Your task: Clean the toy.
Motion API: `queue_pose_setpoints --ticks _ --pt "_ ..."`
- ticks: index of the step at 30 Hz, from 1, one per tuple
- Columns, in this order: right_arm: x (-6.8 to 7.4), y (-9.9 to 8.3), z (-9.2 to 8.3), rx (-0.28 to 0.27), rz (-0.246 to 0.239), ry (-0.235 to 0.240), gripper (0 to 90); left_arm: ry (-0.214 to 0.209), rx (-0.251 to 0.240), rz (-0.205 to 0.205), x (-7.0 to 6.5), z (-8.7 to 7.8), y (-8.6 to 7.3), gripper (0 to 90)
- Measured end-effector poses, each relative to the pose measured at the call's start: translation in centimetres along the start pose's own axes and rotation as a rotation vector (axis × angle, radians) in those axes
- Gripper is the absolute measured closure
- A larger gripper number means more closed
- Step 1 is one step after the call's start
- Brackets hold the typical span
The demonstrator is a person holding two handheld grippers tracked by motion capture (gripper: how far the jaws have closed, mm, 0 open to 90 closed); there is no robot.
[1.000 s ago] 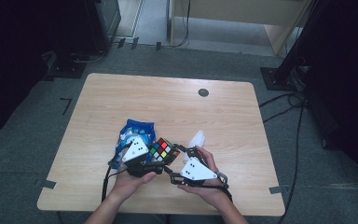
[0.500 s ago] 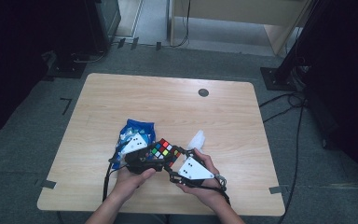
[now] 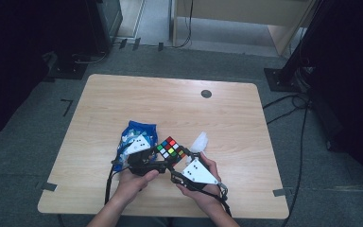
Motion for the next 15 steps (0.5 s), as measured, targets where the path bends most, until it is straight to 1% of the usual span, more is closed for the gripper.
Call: queue_pose_setpoints --ticks 2,5,6,8,9,10,11,13,14,15 --pt "0.02 -0.08 0.12 -0.009 0.003 0.003 34.5 0.015 0.003 0.006 0.00 -0.11 0.00 33.3" --pt "-0.08 -0.28 0.26 -0.022 0.022 0.018 34.3 0.023 0.004 0.011 -0.07 -0.10 0.01 33.9" --pt "-0.07 -0.31 0.28 -0.021 0.021 0.015 34.2 0.020 0.007 0.012 -0.07 -0.07 0.00 33.9" --pt "0.07 -0.31 0.33 -0.016 0.014 0.006 33.5 -0.012 0.030 0.001 -0.17 0.07 -0.09 34.0" --pt "0.07 -0.33 0.42 -0.016 0.000 0.003 33.2 -0.015 0.032 0.004 -0.29 0.15 -0.17 34.0" --pt "0.09 -0.35 0.45 -0.013 0.000 0.000 33.5 -0.009 0.033 0.010 -0.36 0.22 -0.21 34.0" --pt "0.06 -0.40 0.44 -0.013 0.001 -0.002 34.1 -0.010 0.032 0.006 -0.38 0.24 -0.20 34.0" --pt "-0.04 -0.37 0.30 -0.004 -0.003 -0.002 34.4 -0.023 0.024 -0.001 -0.38 0.27 -0.18 33.9" --pt "-0.15 -0.26 0.29 -0.005 -0.020 0.001 34.5 -0.034 0.015 -0.004 -0.41 0.25 -0.17 33.8" --pt "-0.15 -0.26 0.29 -0.005 -0.020 0.001 34.5 -0.034 0.015 -0.004 -0.41 0.25 -0.17 33.7"
Point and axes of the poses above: each handheld gripper's, and its own axes: z roughly forward along the jaws, y roughly out of its top, x roughly to its left, the point moved 3 cm from there along z, roughly forward along the jaws, and after that the axes turned 13 degrees about -z, right-handed, at the moved point
